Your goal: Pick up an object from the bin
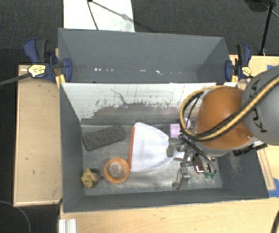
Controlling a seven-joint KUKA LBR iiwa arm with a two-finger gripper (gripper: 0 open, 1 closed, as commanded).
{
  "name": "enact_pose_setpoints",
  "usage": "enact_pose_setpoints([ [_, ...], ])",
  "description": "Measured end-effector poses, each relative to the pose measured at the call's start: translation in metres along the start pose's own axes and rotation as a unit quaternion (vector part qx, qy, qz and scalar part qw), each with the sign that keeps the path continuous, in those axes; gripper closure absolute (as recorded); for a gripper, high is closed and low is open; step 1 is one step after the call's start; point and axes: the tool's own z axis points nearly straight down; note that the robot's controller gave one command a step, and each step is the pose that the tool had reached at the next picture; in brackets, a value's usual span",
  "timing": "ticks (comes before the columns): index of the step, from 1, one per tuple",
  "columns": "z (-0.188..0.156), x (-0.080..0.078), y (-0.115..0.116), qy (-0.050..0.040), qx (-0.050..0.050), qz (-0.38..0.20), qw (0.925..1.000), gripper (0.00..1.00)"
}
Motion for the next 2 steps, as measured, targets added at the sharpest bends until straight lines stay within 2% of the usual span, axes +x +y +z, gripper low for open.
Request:
enact_pose_setpoints([
  [1,0.055,-0.038,-0.056,-0.0046,0.000,0.030,0.9995,0.00],
  [2,0.077,-0.046,-0.078,-0.0008,0.002,0.034,0.9994,0.00],
])
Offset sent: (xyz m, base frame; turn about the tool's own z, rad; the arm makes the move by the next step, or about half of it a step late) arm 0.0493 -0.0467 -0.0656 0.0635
